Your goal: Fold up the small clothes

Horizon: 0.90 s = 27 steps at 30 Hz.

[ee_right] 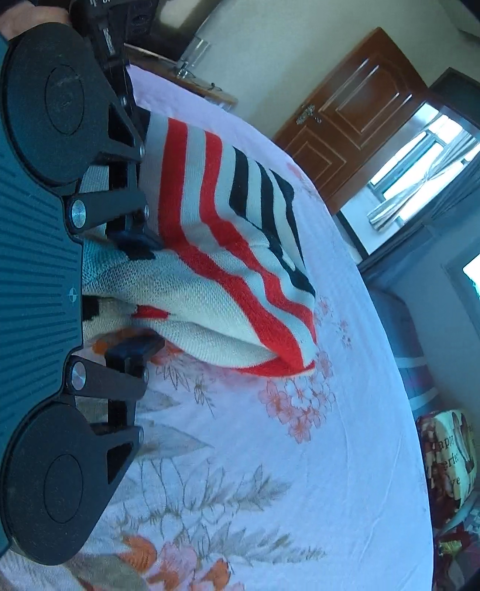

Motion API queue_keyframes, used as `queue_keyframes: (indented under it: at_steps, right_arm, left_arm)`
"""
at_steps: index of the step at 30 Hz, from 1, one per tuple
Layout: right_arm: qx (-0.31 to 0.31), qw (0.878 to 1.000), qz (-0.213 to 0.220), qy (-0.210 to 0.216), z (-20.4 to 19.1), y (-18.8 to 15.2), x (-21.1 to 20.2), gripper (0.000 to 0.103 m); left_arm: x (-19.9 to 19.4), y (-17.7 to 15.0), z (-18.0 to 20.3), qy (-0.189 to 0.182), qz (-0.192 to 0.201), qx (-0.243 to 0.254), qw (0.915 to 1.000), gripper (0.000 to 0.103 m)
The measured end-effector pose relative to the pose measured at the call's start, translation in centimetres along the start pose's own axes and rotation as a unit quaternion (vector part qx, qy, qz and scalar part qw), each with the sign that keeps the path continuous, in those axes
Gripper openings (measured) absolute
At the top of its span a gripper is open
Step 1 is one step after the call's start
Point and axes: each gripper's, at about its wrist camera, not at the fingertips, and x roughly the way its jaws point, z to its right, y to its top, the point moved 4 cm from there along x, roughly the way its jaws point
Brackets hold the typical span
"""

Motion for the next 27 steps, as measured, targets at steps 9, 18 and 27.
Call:
queue_keyframes:
  at_steps: [9,18,27]
  right_arm:
    - [-0.111,0.989,0.077,-0.065,-5.4,2.2,-4.6,0.027]
    - [-0.195,0.971,0.002,-0.138,-6.0,0.1,2.2,0.02]
    - [-0.228,0.967,0.036,-0.105,-9.0,-4.2,-5.7,0.02]
  left_arm:
    - [-2.1,3.1,2.9,0.011,0.032,0.089,0.9954,0.042]
    - [1.3,1.4,3.6,0.069,0.006,0.151,0.986,0.049]
    - [-4.1,-1.4,4.7,0.062,0.034,0.149,0.9864,0.044]
